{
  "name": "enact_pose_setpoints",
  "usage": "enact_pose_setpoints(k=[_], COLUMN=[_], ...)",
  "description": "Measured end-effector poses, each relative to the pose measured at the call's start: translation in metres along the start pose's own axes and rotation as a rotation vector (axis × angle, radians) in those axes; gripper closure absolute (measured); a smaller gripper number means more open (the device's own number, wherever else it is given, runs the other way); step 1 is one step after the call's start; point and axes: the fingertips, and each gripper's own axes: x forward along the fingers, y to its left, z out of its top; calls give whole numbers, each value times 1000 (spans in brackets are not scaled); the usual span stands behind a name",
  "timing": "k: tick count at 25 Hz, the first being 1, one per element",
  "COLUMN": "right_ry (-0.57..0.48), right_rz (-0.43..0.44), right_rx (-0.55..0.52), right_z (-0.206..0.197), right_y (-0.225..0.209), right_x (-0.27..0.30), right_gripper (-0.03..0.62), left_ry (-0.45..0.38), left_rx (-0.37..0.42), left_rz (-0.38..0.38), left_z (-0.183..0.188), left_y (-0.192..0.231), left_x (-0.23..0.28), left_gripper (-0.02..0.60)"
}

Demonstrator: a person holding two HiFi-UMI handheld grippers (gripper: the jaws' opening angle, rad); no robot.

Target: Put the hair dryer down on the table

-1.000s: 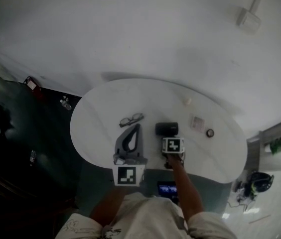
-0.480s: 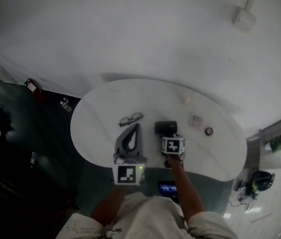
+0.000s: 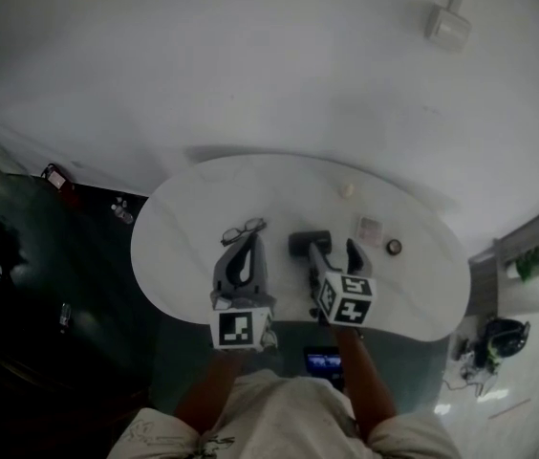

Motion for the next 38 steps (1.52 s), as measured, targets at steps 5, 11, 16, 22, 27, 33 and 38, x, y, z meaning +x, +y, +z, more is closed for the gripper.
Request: enact_pose_setpoints(k=[5,11,16,22,27,33,38], right_ry=[-309,-504,-460,-446,-438,-435,-438], right_rz=[-19,-4,-12,-9,9,9,8], right_rx=[-123,-277,-269,-265,-262,-274,-282], right_z=[68,92,84,78,76,76,77], right_y=[10,28,22,21,24,23,21], right_x=[-61,-98,-95,-96,-97,-96,-96], right_gripper=[249,250,384,586,589,589,589], left_ry=[-15,-21,-24,-21,-30,-33,-31], left_rx=[9,27,24,23,29,25,30], left_rz=[-11,-27,-27,-24,-23,-19,-19], left_z=[6,10,11,11,12,13,13], left_y=[-7,-17,-20,-23,-26,-26,-28], left_x=[2,0,-3,-7,-9,-9,-8], left_gripper=[583,583,583,583,584,583,583])
